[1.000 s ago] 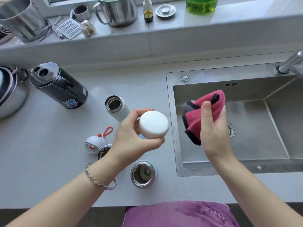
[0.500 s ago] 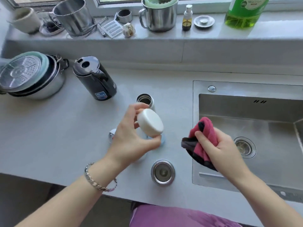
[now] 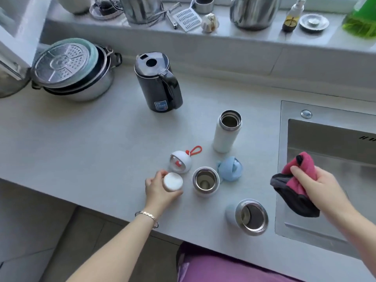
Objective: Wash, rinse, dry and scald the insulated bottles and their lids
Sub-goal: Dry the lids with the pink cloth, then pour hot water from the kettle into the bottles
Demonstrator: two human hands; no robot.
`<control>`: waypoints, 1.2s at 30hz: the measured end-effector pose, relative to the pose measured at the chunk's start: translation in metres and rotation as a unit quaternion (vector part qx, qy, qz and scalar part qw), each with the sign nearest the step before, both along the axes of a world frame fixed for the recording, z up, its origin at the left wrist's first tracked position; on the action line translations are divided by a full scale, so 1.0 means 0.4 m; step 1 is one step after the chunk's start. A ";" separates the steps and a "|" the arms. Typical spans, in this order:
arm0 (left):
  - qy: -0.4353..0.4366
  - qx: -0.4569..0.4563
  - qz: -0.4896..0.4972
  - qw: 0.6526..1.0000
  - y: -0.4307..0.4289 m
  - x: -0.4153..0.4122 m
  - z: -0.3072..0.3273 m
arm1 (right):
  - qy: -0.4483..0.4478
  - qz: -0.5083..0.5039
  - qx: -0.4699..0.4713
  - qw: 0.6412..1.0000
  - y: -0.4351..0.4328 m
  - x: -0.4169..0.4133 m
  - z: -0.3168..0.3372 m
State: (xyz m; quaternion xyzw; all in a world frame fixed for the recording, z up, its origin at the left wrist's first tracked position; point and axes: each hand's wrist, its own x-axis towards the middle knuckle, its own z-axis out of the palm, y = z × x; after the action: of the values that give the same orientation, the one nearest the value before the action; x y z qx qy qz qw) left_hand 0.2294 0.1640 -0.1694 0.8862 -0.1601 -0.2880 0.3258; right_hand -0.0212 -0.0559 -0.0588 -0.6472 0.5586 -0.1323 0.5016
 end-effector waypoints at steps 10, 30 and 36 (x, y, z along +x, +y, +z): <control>-0.176 -0.066 -0.093 0.978 -0.017 0.010 0.097 | 0.042 -0.028 0.008 0.999 -0.002 0.023 0.003; -0.114 0.091 -0.447 0.883 -1.049 -0.438 0.372 | -0.078 -0.196 -0.007 0.978 -0.685 -0.368 0.103; -0.140 0.106 -0.410 0.895 -1.193 -0.422 0.383 | -0.116 -0.127 -0.241 0.955 -1.027 -0.314 0.157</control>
State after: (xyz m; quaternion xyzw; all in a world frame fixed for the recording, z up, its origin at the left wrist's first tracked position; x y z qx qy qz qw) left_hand 0.0607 -0.3130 -0.0161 0.8023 -0.5220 -0.2839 0.0566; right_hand -0.1467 -0.4666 0.0038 -0.6527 0.5260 -0.3999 0.3707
